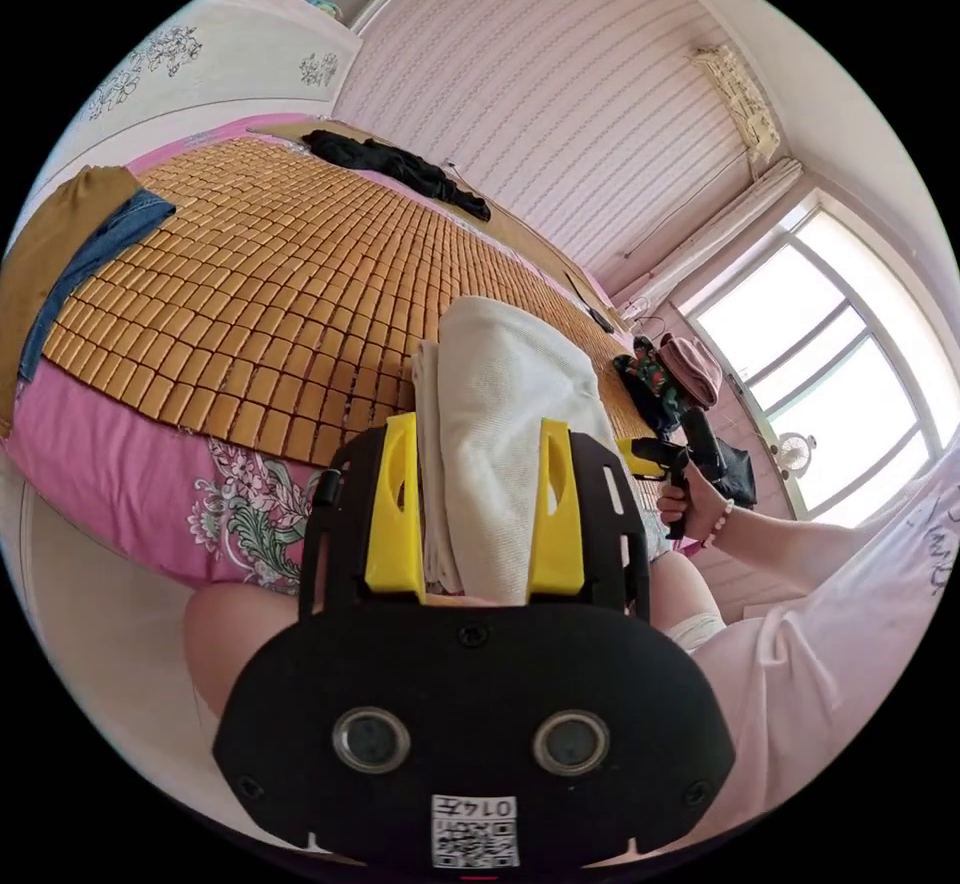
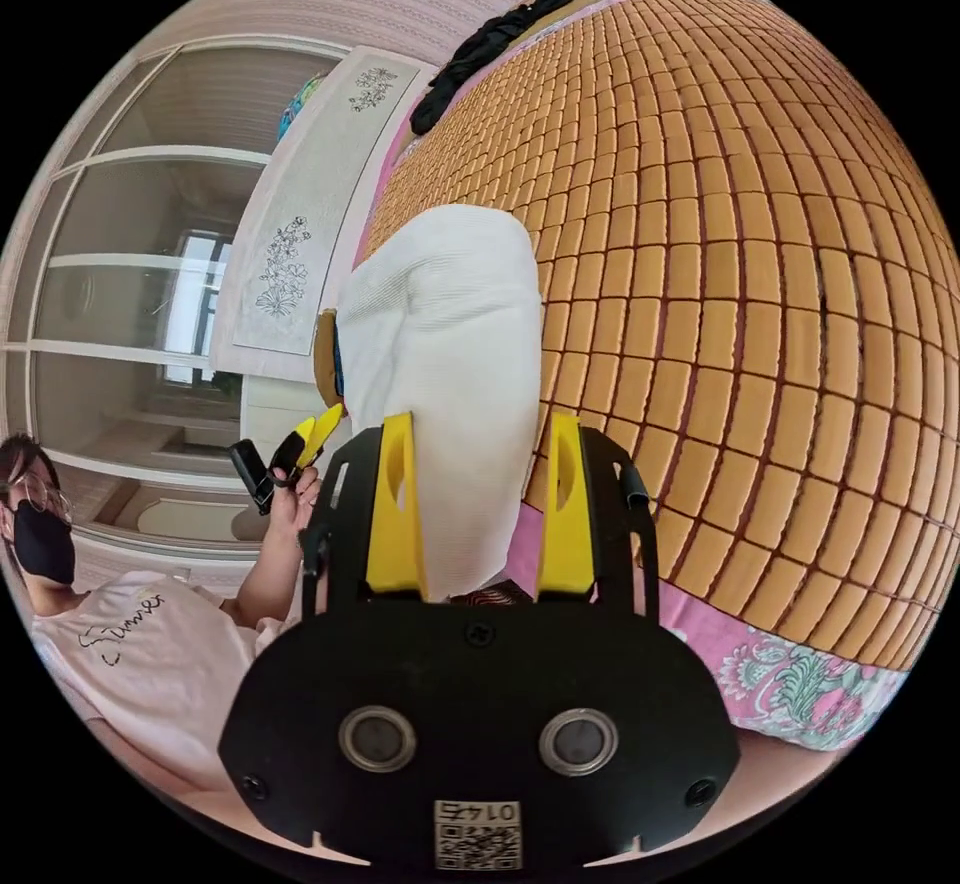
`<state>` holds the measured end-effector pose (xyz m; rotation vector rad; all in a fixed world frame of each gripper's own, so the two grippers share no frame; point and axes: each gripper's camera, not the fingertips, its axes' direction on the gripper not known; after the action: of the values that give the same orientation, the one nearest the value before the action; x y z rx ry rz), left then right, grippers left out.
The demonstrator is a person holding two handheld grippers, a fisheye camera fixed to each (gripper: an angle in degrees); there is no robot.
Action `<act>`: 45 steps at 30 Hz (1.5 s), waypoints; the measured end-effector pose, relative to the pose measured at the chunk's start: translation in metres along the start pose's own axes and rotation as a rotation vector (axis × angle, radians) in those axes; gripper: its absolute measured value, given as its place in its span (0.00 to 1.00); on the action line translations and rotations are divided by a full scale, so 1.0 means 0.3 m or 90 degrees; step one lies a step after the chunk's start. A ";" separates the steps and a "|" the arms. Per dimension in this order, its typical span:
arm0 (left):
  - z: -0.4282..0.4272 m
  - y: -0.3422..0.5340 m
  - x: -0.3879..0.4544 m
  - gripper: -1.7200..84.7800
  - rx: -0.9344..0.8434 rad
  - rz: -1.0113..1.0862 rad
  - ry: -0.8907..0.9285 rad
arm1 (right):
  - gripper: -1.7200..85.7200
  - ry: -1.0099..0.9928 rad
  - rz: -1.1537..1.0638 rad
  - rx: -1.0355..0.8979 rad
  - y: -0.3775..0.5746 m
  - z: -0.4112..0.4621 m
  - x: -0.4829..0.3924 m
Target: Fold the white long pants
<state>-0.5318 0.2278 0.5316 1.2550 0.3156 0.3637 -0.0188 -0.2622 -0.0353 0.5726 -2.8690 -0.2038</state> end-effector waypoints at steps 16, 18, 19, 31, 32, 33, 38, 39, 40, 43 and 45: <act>0.202 0.038 -0.185 0.20 -0.126 -0.070 0.117 | 0.18 -0.140 -0.002 -0.073 0.115 0.172 0.084; 0.174 0.059 -0.168 0.18 -0.102 -0.041 0.093 | 0.15 -0.108 -0.086 -0.095 0.146 0.179 -0.039; 0.152 0.077 -0.164 0.17 -0.088 -0.037 0.087 | 0.15 -0.091 -0.115 -0.102 0.155 0.181 -0.085; -0.367 0.312 -0.268 0.15 0.336 -0.205 0.131 | 0.14 0.063 -0.782 -0.268 0.358 0.558 -1.375; -0.424 0.320 -0.272 0.15 0.364 -0.203 0.115 | 0.14 0.019 -0.817 -0.289 0.349 0.622 -1.496; -0.535 0.335 -0.279 0.15 0.420 -0.203 0.082 | 0.14 -0.034 -0.831 -0.309 0.315 0.696 -1.614; -0.849 0.232 -0.386 0.15 0.525 -0.242 -0.081 | 0.17 -0.094 -0.796 -0.370 0.049 1.146 -2.055; -0.886 0.177 -0.449 0.16 0.527 -0.264 -0.115 | 0.18 -0.038 -0.760 -0.362 -0.042 1.289 -2.143; -0.900 0.124 -0.538 0.16 0.526 -0.291 -0.136 | 0.19 -0.003 -0.736 -0.351 -0.088 1.359 -2.178; -0.827 0.005 -0.789 0.17 0.465 -0.384 -0.243 | 0.19 0.172 -0.544 -0.273 -0.263 1.709 -2.223; -0.722 -0.048 -0.926 0.18 0.334 -0.443 -0.321 | 0.18 0.203 -0.514 -0.357 -0.237 2.002 -2.178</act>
<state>-0.8727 0.2898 0.4661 1.5982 0.4005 -0.6647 0.4592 -0.0145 -0.7446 1.4235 -1.9907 -0.8961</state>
